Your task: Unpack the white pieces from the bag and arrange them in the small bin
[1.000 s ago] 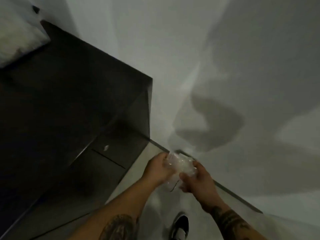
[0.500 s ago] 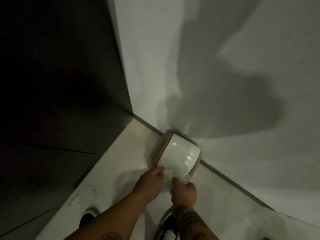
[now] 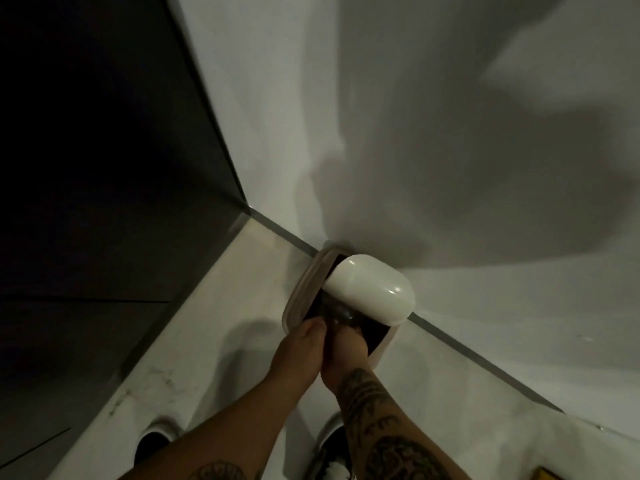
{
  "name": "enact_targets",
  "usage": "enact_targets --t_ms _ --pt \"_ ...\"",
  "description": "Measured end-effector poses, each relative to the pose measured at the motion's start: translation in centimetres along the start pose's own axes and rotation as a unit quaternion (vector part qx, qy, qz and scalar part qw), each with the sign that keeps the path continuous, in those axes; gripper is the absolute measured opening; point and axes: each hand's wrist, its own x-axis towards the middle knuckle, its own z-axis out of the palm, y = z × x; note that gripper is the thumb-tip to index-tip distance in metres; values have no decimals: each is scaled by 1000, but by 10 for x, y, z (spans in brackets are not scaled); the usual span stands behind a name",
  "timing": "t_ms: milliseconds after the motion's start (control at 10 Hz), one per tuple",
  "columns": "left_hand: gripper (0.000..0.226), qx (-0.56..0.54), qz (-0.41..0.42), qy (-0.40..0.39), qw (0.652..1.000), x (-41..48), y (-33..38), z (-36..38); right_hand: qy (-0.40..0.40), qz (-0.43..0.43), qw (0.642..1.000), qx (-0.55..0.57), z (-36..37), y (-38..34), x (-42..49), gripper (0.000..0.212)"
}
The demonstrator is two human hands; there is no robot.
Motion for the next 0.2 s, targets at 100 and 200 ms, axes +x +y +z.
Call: enact_targets --t_ms 100,200 --pt "36 70 29 4 997 -5 1 -10 -25 -36 999 -17 -6 -5 -27 68" --pt "34 85 40 25 995 -27 8 -26 -9 -43 999 -26 -24 3 -73 66"
